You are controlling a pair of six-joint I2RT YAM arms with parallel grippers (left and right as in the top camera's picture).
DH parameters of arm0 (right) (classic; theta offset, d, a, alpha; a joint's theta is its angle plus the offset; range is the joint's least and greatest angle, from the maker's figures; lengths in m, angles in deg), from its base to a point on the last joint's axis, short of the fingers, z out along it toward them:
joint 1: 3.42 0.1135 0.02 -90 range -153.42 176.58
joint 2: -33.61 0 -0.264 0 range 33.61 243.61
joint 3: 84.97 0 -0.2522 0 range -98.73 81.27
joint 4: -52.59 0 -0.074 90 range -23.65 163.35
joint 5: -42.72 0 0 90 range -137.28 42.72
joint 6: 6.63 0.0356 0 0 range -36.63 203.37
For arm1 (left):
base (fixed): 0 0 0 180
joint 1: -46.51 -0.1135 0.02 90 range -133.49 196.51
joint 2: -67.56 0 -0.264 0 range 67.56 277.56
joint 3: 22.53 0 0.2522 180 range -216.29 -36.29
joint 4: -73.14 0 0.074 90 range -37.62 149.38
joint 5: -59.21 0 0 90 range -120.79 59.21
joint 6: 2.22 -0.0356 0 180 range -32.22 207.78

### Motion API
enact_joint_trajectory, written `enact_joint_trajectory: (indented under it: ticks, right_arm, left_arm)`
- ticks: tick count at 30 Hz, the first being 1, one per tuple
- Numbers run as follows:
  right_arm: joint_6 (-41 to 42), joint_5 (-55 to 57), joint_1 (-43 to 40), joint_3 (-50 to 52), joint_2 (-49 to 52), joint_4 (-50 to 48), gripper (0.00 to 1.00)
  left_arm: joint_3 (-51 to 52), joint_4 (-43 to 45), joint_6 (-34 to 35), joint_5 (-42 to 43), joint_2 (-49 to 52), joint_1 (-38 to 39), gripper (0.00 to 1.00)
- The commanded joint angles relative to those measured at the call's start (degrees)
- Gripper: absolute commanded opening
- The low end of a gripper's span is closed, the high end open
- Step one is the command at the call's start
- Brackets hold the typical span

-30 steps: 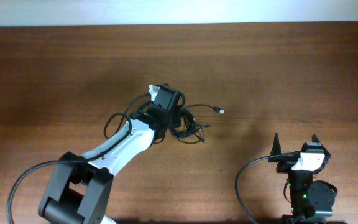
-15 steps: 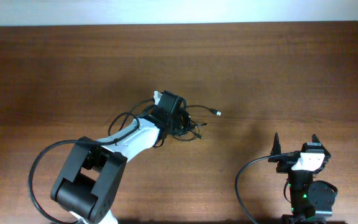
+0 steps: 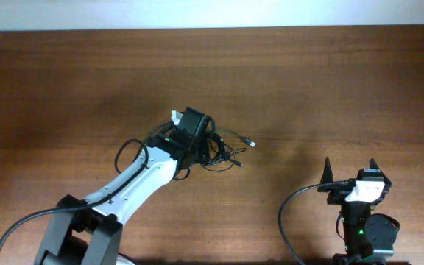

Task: Untangle cables
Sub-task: 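Lift the cable bundle with the left gripper and hold it up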

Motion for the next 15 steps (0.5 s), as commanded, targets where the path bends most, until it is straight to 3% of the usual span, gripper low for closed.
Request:
enact_joint_trajectory:
  ticks: [1, 11, 15]
  right_arm:
    - [-0.2, 0.1, -0.1, 0.3, -0.4, 0.3, 0.98]
    - [-0.2, 0.2, -0.1, 0.3, -0.4, 0.3, 0.98]
    - [-0.2, 0.2, -0.1, 0.3, -0.4, 0.3, 0.98]
  left_arm:
    - [0.1, 0.2, 1.0, 0.6, -1.0, -0.1, 0.00]
    - [0.1, 0.0, 0.9, 0.4, -1.0, -0.1, 0.00]
    - [0.1, -6.7, 2.3, 0.4, -1.0, -0.3, 0.00]
